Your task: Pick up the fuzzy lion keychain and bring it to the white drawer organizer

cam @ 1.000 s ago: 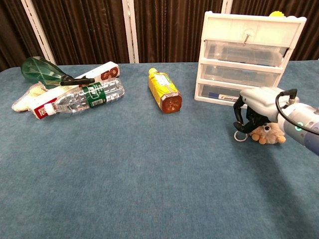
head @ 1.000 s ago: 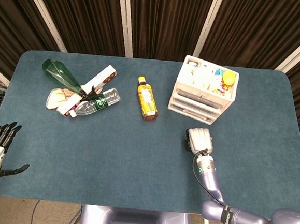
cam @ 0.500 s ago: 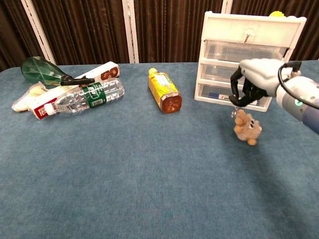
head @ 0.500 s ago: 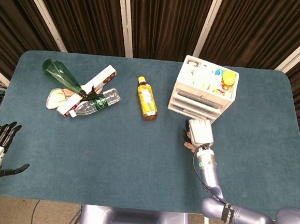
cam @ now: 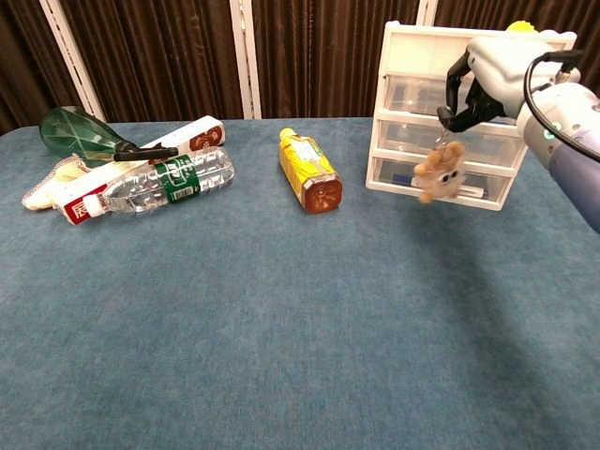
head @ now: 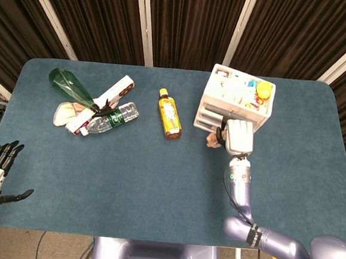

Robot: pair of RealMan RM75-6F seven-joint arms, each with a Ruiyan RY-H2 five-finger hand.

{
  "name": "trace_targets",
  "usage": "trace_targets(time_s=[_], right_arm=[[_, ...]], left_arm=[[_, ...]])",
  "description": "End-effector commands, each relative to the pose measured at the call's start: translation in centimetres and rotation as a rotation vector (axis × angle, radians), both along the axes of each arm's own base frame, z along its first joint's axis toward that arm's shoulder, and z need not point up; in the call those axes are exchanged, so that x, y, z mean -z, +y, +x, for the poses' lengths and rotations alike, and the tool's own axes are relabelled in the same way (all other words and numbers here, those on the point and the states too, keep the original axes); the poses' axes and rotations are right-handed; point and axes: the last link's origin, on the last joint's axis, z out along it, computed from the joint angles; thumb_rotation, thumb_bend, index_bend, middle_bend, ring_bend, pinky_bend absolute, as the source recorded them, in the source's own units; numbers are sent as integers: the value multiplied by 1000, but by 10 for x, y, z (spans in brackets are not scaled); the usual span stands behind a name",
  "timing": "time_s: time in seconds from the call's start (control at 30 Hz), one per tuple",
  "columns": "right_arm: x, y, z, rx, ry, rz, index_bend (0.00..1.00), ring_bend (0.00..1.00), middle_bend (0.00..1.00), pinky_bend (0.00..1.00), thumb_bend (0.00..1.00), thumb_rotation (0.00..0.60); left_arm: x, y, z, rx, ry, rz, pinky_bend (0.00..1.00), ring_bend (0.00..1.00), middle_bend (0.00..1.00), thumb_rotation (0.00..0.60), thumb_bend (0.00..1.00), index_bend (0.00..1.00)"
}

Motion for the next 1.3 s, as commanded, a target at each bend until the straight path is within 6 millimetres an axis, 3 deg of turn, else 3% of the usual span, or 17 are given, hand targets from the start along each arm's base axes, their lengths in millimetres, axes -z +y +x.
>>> trace_targets(time_s=[0.03,0.47,0.67,1.3], right_arm=[[-2,-3,4,-11,1,-28,678,1000,1000,1000,510,600],[-7,3,8,-199,115,-149,687,1000,1000,1000,511,600],[-5,1,1,-293,156,-191,687,1000,1000,1000,510,600],[-20,-24,-25,-264,218,-258,688,1000,1000,1000,504,600]], left_arm=[[0,0,0,-2,-3,-2,0,0,0,541,28,0],[0,-1,1,8,-5,0,0,0,0,542,29,0],[0,-2,1,14,-4,3,0,0,0,539,29,0],[1,-2,1,9,6,1,0,0,0,539,29,0]])
